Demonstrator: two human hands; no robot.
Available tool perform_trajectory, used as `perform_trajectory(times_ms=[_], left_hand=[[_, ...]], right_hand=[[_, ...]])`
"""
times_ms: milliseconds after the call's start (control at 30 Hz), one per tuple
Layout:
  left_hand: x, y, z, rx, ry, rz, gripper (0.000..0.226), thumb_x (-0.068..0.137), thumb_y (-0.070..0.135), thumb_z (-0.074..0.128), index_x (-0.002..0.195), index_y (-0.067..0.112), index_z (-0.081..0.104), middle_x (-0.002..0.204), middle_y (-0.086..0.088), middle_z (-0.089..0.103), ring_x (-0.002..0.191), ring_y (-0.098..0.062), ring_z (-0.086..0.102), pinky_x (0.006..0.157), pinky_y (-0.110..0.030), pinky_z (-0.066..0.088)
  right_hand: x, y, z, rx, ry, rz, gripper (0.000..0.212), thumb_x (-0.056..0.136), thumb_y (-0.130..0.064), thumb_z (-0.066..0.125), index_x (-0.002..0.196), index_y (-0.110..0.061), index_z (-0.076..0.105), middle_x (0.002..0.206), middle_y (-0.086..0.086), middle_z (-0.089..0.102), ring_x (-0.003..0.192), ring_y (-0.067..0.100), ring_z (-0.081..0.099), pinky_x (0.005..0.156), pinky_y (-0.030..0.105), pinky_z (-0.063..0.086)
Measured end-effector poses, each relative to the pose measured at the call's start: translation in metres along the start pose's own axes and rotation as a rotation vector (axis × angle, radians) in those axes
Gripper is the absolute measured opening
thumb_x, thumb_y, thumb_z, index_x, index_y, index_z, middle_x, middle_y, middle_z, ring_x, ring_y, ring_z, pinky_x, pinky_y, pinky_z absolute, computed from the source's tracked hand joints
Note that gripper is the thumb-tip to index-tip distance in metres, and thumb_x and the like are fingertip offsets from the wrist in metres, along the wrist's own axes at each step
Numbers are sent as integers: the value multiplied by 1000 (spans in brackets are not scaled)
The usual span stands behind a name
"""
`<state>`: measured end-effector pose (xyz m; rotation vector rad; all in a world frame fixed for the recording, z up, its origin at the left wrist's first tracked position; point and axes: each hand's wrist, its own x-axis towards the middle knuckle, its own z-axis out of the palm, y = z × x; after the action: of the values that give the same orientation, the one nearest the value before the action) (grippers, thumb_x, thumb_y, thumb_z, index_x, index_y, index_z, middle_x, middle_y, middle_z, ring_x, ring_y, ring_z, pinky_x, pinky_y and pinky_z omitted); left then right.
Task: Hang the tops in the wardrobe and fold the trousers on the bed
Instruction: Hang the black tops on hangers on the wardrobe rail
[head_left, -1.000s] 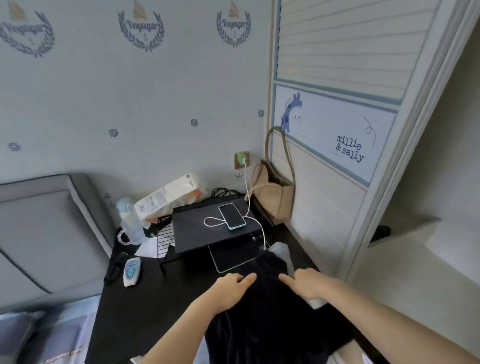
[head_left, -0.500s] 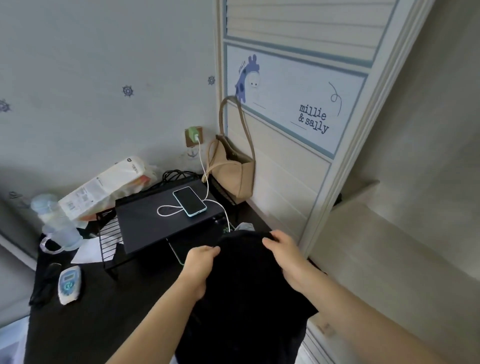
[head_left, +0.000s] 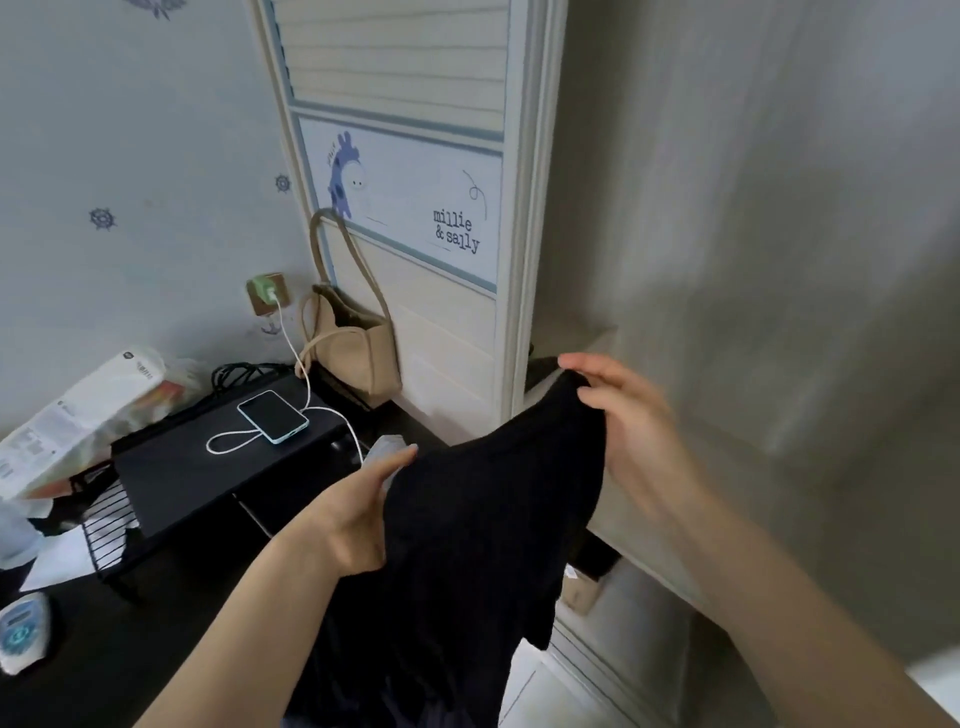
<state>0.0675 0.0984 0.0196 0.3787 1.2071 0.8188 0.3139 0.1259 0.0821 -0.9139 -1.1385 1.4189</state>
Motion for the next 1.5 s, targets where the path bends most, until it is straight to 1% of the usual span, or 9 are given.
perform_trajectory(times_ms=[167, 300, 500, 667, 833, 1000, 1267, 1400, 1500], left_hand=[[-22, -13, 63, 110, -72, 135, 17, 69, 22, 74, 80, 9, 77, 88, -13, 73, 65, -20, 70, 58, -29, 54], [-42, -13, 118, 75, -150, 492, 15, 80, 10, 67, 68, 16, 73, 66, 2, 59, 41, -2, 39, 37, -12, 27], [-89, -22, 191, 414, -107, 940, 13, 91, 6, 61, 97, 10, 73, 70, 0, 59, 56, -7, 46, 54, -17, 39], [-123, -24, 242, 590, -50, 1204, 19, 91, 5, 62, 88, 20, 74, 72, 13, 73, 65, 1, 66, 56, -10, 48], [-130, -12, 260, 900, 107, 1434, 14, 94, 14, 60, 93, 17, 73, 90, 8, 73, 90, -10, 67, 84, -25, 51], [-122, -1, 263, 1086, 291, 1500, 14, 96, 17, 53, 97, 18, 66, 95, 3, 68, 96, -20, 61, 86, -33, 47], [-134, 2, 289, 798, 76, 1155, 13, 92, 14, 62, 82, 13, 71, 74, 0, 68, 67, -13, 63, 58, -24, 48], [-147, 8, 308, 614, 35, 1095, 10, 92, 6, 60, 86, 4, 68, 67, -4, 58, 48, -7, 56, 41, -17, 43], [-155, 24, 309, 547, 55, 1164, 12, 93, 7, 59, 83, 7, 66, 71, -5, 59, 55, -10, 58, 41, -17, 44]], right_hand=[[-53, -34, -61, -84, 34, -119, 40, 81, 8, 51, 103, -20, 69, 86, 6, 62, 84, 23, 58, 78, 31, 47], [-104, -53, -115, -204, 138, -133, 44, 83, 13, 51, 106, -20, 69, 95, 12, 64, 88, 24, 62, 86, 40, 49], [-158, -66, -170, -556, 259, -163, 41, 85, 10, 57, 101, -26, 67, 100, 6, 68, 87, 14, 66, 73, 21, 52], [-180, -75, -197, -832, 482, -313, 25, 88, -2, 62, 105, -20, 63, 93, -13, 64, 83, -10, 59, 70, 4, 44], [-192, -84, -213, -1095, 551, -333, 10, 90, -20, 63, 95, -13, 68, 88, 4, 64, 85, 18, 58, 74, 25, 41], [-190, -94, -216, -1176, 659, -365, 18, 89, -32, 63, 83, -15, 61, 84, 4, 57, 78, 18, 53, 67, 25, 36], [-195, -99, -165, -1285, 499, -482, 15, 89, -13, 58, 102, -18, 54, 99, -3, 57, 80, 17, 61, 75, 36, 50], [-206, -75, -114, -1042, 41, -52, 39, 78, -62, 62, 93, -26, 63, 86, -13, 67, 77, 0, 63, 75, 18, 52], [-189, -39, -118, -1060, -60, 108, 44, 82, -57, 60, 109, -22, 65, 102, -8, 68, 92, 9, 64, 81, 26, 53]])
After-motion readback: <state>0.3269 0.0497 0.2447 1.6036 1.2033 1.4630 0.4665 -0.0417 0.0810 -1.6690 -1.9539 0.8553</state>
